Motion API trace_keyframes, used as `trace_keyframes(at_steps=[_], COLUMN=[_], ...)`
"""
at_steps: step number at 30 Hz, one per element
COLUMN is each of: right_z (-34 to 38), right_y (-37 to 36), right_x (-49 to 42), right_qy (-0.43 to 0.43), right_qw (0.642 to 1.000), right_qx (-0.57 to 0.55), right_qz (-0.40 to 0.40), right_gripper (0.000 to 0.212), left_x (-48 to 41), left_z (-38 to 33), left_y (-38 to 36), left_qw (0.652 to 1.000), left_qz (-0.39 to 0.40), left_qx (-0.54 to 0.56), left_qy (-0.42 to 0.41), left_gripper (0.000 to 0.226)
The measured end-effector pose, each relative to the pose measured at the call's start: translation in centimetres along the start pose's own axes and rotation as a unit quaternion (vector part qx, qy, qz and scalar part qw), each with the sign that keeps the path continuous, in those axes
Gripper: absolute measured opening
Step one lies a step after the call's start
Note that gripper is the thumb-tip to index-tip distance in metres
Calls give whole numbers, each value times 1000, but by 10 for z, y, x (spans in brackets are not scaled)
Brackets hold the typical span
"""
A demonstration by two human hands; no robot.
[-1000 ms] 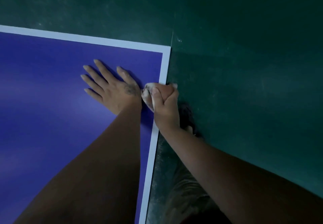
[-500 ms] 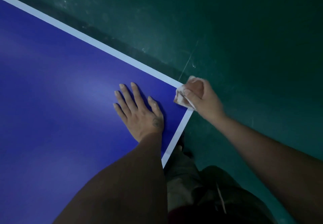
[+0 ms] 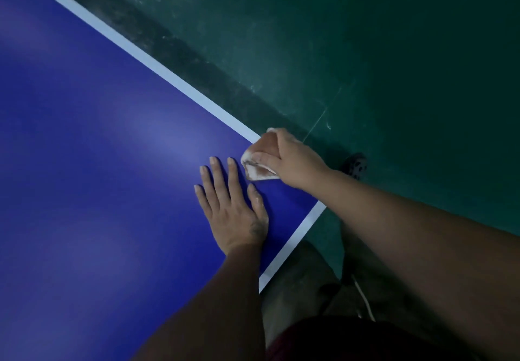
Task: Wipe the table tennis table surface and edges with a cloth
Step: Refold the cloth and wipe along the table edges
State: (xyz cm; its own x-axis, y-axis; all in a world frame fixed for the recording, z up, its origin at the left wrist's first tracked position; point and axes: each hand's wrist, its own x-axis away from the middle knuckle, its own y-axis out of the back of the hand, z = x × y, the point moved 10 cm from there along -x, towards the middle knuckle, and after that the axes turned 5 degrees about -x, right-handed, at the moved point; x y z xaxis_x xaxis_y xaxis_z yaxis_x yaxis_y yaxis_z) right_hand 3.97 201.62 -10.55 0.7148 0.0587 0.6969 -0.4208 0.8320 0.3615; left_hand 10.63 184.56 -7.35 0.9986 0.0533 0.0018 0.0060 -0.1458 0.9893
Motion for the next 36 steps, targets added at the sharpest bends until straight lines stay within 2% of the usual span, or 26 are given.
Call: trace_keyframes(at_steps=[4, 7, 9, 11, 13, 16, 20, 23, 28, 32, 36], right_z=[21, 3, -20, -39, -42, -15, 55, 83, 49, 6, 17], right_y=[-3, -1, 2, 4, 4, -1, -9, -12, -2, 0, -2], right_x=[-16, 2, 19, 27, 24, 4, -45, -74, -44, -18, -34], right_qy=[17, 7, -19, -45, -62, -62, -3, 0, -10, -60, -98], right_qw=[999, 998, 996, 993, 992, 993, 996, 995, 993, 987, 986], right_qx=[2, 2, 1, 5, 9, 12, 11, 0, 36, 53, 37], right_qz=[27, 69, 92, 107, 108, 101, 87, 97, 110, 143, 126], right_gripper=[94, 95, 93, 90, 89, 91, 92, 92, 86, 88, 94], left_x=[-3, -4, -14, -20, -24, -22, -22, -21, -21, -21, -20], left_z=[-3, 3, 20, 34, 36, 37, 38, 38, 35, 36, 34], left_y=[5, 12, 17, 20, 18, 17, 17, 16, 18, 20, 20], left_qw=[1000, 999, 987, 957, 945, 945, 946, 946, 946, 947, 944], left_qz=[-4, -8, -32, -48, -49, -45, -49, -52, -53, -57, -58], left_qx=[21, 13, 13, 15, 3, 0, 4, 0, -1, -3, 0], left_qy=[6, 40, 157, 284, 323, 324, 321, 319, 319, 316, 324], left_gripper=[63, 61, 62, 63, 63, 64, 64, 64, 62, 62, 62])
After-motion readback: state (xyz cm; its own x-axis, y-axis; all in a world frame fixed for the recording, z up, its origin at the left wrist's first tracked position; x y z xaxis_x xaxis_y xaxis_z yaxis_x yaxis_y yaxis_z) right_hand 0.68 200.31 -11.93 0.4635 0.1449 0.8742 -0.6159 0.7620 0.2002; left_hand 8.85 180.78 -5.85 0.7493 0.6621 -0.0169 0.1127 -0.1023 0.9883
